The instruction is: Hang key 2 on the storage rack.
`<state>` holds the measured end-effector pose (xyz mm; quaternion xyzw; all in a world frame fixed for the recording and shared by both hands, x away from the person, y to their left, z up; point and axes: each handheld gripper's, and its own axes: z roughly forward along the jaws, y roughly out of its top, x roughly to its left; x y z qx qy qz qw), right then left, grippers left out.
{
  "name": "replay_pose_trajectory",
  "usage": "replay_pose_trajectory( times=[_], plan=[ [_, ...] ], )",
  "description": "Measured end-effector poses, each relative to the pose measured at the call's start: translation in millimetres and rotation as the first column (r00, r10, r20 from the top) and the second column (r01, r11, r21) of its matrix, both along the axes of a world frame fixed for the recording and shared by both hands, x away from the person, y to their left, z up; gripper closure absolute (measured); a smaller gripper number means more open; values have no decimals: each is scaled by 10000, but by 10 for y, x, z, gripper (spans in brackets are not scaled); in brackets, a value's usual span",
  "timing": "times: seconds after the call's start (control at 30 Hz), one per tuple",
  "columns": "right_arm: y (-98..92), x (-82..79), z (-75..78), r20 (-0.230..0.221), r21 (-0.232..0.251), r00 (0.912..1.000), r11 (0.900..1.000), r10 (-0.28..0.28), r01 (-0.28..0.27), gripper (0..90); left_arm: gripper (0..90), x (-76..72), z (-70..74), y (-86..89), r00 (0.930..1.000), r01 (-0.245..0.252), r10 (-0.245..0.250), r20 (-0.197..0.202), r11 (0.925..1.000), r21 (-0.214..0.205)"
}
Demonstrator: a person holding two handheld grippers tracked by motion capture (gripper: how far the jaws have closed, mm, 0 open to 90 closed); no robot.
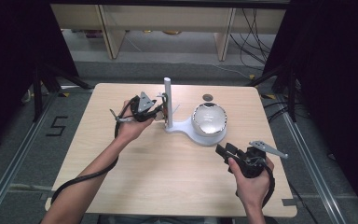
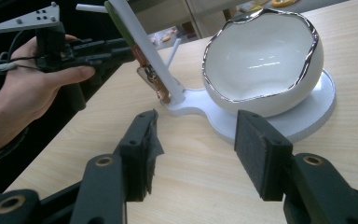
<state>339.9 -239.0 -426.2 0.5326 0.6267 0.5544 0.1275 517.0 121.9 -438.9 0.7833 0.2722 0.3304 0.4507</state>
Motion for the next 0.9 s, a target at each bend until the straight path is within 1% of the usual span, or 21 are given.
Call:
replay_pose_trajectory(
  times=[0.03, 0.07, 0.1, 0.13, 0.23, 0.27, 0.33, 0.37, 0.4, 0.47, 0.5, 0.53, 0.6, 0.63, 0.67, 0.73, 0.77, 0.8, 0.83, 0.87, 0.9],
  plan=[
    [2, -2, 2, -19, 56, 10000, 10000, 3, -3, 497, 600, -26, 6, 29, 10000, 8, -8, 77, 10000, 8],
    [5, -14, 14, -136, 134, 9999, 9999, -43, 45, 497, 570, -52, 7, 60, 10000, -10, 10, 21, 10000, -29],
    [5, -14, 14, -136, 134, 9999, 9999, -43, 45, 497, 570, -78, 6, 94, 9999, -100, 99, -119, 9999, -117],
    [5, -15, 14, -122, 152, 9999, 9999, -30, 32, 497, 561, -104, 3, 126, 9995, -209, 202, -228, 9993, -314],
    [1, -22, 24, -125, 30, 9999, 10000, -52, 53, 497, 534, -179, 20, 242, 9988, -351, 337, -358, 9987, -372],
    [2, -21, 24, -110, 35, 9999, 10000, -42, 42, 496, 523, -205, 24, 277, 9982, -397, 375, -469, 9981, -476],
    [2, -20, 24, -138, 29, 9999, 10000, -53, 54, 496, 503, -259, 35, 354, 9980, -452, 420, -481, 9967, -674],
    [9, -14, 15, -127, 122, 9999, 9999, -65, 66, 495, 480, -291, 43, 394, 9977, -481, 446, -501, 9964, -705],
    [9, -14, 15, -127, 122, 9999, 9999, -65, 66, 495, 480, -324, 44, 430, 9968, -546, 493, -624, 9948, -862],
    [8, -9, 6, -93, 30, 9999, 10000, -86, 87, 495, 465, -385, 52, 507, 9964, -601, 537, -652, 9931, -1006],
    [9, -8, 4, -94, 14, 9999, 10000, -88, 88, 494, 458, -402, 55, 543, 9977, -533, 485, -474, 9930, -1056],
    [6, -8, 3, -54, -51, 10000, 10000, -80, 80, 494, 452, -433, 60, 578, 9976, -558, 509, -459, 9922, -1111],
    [12, -9, 3, -66, -28, 10000, 10000, -55, 54, 493, 441, -505, 60, 646, 9970, -618, 546, -554, 9885, -1379],
    [20, -17, 9, -212, 122, 9998, 9999, -13, 16, 493, 437, -533, 53, 672, 9969, -604, 517, -586, 9854, -1595],
    [12, -11, 1, -66, -22, 10000, 10000, 16, -16, 493, 435, -571, 54, 701, 9965, -665, 571, -618, 9845, -1623],
    [12, -12, 3, -187, -144, 9998, 9999, -40, 38, 492, 432, -629, 42, 741, 9968, -635, 536, -600, 9820, -1778],
    [15, -6, -5, -175, -161, 9998, 9999, -53, 50, 492, 432, -664, 35, 761, 9965, -657, 545, -632, 9794, -1910],
    [38, -22, 5, -455, 182, 9989, 9998, -85, 93, 491, 431, -694, 30, 784, 9968, -657, 552, -579, 9781, -1973],
    [53, -23, 1, -538, 334, 9985, 9994, -105, 123, 491, 430, -728, 24, 805, 9967, -693, 592, -559, 9769, -2022],
    [54, -21, -2, -503, 323, 9987, 9994, -88, 105, 491, 429, -764, 15, 822, 9963, -731, 619, -590, 9748, -2108],
    [55, -20, -3, -492, 317, 9988, 9994, -83, 99, 491, 429, -787, 0, 839, 9971, -660, 555, -521, 9715, -2278]
  ],
)
